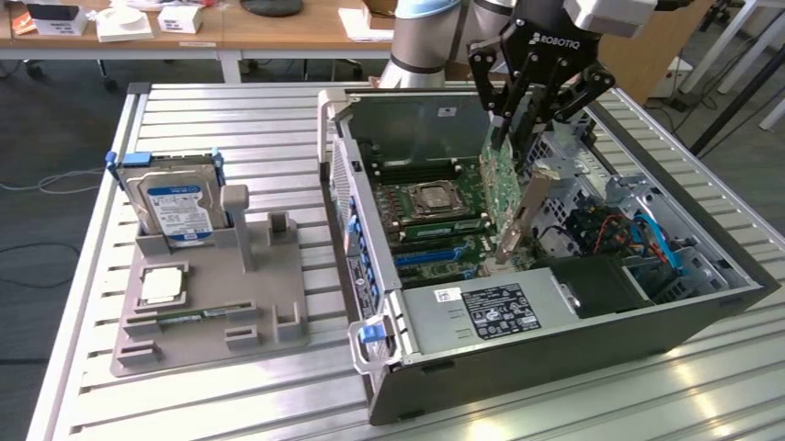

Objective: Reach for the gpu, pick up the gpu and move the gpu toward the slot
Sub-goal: 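Pick up the gpu and move the gpu toward the slot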

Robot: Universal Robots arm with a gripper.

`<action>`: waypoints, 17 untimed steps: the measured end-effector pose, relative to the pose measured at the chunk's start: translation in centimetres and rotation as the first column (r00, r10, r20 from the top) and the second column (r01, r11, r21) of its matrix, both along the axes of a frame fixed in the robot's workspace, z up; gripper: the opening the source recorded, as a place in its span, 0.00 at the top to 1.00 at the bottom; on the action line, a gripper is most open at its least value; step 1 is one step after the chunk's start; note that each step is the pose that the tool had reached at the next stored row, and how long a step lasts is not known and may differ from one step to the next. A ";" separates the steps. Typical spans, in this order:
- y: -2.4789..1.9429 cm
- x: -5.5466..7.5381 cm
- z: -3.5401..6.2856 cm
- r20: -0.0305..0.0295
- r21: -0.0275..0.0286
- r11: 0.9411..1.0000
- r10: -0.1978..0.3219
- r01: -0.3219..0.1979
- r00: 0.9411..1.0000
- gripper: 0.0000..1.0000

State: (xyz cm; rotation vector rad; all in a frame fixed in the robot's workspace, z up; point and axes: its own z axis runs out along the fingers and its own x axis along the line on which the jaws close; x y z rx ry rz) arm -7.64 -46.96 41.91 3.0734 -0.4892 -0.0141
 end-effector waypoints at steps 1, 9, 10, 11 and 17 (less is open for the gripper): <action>0.00 0.0 0.00 0.000 0.000 1.000 0.000 0.000 1.000 0.73; 0.00 0.0 0.00 0.000 0.000 1.000 0.000 0.000 1.000 0.73; 0.00 0.0 0.00 0.000 0.000 1.000 0.000 0.000 1.000 0.73; 0.00 0.0 0.00 0.000 0.000 1.000 0.000 0.000 1.000 0.73; 0.00 0.0 0.00 0.000 0.000 1.000 0.000 0.000 1.000 0.73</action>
